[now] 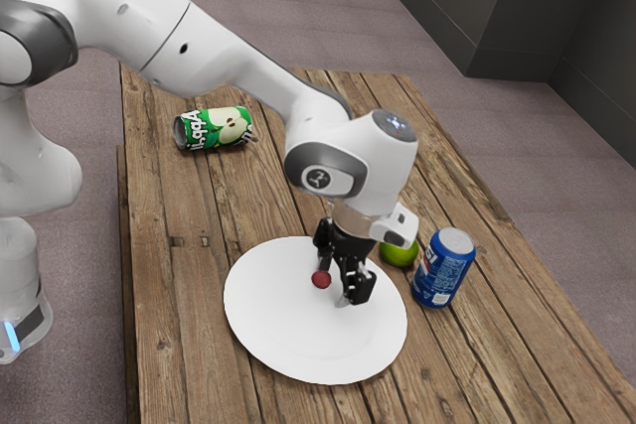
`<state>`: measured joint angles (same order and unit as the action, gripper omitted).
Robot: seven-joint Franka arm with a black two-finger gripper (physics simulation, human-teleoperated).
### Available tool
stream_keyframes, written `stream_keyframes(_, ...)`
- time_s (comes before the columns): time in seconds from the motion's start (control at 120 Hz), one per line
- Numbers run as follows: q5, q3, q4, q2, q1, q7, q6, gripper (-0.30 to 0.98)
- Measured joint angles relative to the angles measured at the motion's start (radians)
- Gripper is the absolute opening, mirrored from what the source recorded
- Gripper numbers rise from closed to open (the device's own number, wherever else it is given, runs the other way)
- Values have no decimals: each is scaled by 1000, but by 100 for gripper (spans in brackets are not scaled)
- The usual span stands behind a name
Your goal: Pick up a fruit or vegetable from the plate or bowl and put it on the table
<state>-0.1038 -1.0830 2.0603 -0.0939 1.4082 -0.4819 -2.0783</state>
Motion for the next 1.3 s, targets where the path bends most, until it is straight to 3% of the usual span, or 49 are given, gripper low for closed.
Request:
stream_keyframes(0.325,0,1,5,0,5,-19,3,49)
stream_keyframes(0.892,7,6,-2,1,4,-32,23,15)
stream_keyframes(1.075,14,-1,-11,3,6,-33,41,14)
stream_keyframes(1.225,58,-44,-14,83,13,-40,88,11)
stream_keyframes(1.3,137,-56,-11,180,16,-60,130,10)
